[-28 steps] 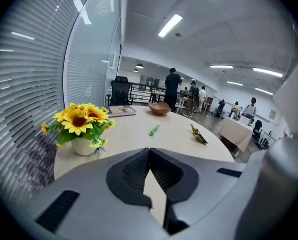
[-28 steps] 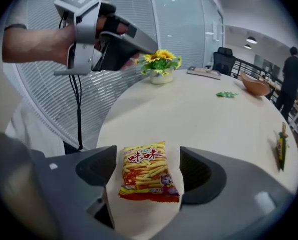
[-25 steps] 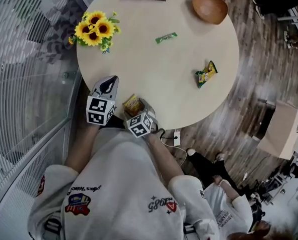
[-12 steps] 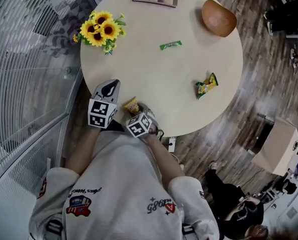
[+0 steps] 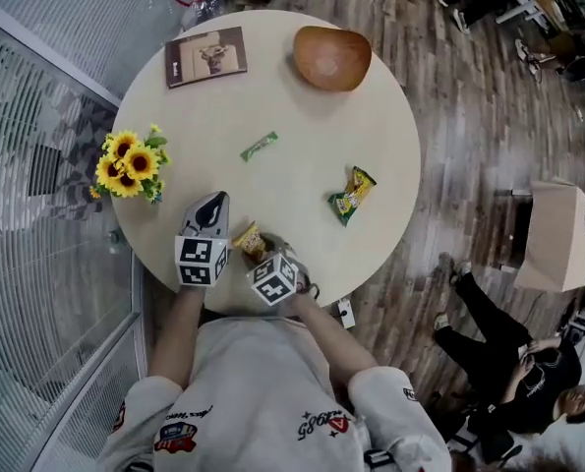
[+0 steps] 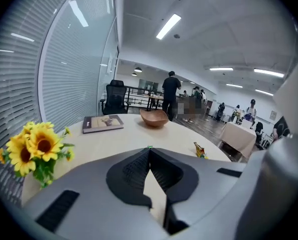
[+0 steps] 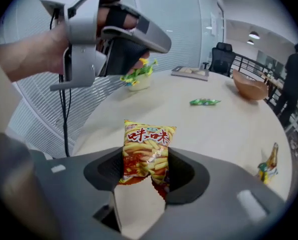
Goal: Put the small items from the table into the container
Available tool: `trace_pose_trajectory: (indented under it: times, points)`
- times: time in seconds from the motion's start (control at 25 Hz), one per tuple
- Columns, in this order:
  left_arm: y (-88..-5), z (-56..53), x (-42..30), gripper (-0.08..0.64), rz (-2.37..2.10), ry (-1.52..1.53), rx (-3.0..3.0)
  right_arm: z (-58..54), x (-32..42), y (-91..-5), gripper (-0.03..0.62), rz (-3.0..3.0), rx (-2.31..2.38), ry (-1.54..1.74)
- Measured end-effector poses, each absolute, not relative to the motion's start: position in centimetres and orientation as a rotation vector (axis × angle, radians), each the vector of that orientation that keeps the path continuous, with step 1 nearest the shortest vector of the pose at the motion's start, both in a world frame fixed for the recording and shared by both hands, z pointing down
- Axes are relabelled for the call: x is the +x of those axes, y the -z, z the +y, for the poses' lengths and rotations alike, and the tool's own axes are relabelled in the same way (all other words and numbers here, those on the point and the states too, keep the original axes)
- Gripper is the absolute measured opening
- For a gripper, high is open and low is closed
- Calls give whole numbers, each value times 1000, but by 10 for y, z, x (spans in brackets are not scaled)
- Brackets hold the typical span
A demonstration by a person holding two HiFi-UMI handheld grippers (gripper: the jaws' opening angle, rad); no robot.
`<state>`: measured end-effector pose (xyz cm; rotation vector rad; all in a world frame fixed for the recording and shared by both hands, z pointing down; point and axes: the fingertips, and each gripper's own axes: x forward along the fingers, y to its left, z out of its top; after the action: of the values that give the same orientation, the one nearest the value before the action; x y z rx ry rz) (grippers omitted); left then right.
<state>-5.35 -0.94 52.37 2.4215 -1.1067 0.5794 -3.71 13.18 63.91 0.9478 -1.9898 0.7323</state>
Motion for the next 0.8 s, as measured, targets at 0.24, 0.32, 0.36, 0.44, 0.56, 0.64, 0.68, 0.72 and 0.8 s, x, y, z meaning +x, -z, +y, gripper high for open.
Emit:
trace_pose_trajectory:
  times: [0.24,0.32,0.36,0.44,0.56,0.64,0.68,0.72,0.8]
  points:
    - [-499,-60,10,6,-1063,-521,2518,17,73,-583,225,-2004,1246,-660]
    - [-494,-73,26,6,-1053,-515,2540,-21,107,-565,224,-2012,1334,-642]
    - [-492,-79,33,6,-1049,-514,2547,-40,121,-557,224,-2019,1370,-633]
    - [-492,-91,45,6,-1043,-515,2554,-76,145,-544,224,-2030,1421,-619]
    - [-493,-105,63,6,-1021,-523,2569,-123,174,-536,224,-2027,1476,-609]
    - [-489,-109,72,6,-1008,-519,2580,-154,192,-536,225,-2014,1498,-592]
    - [-486,-111,74,6,-1009,-515,2582,-170,200,-538,225,-2006,1502,-590]
    - [-483,-113,74,6,-1014,-512,2581,-187,207,-542,225,-1996,1506,-596]
    - [-479,-115,71,6,-1032,-512,2571,-217,221,-552,225,-1972,1517,-636]
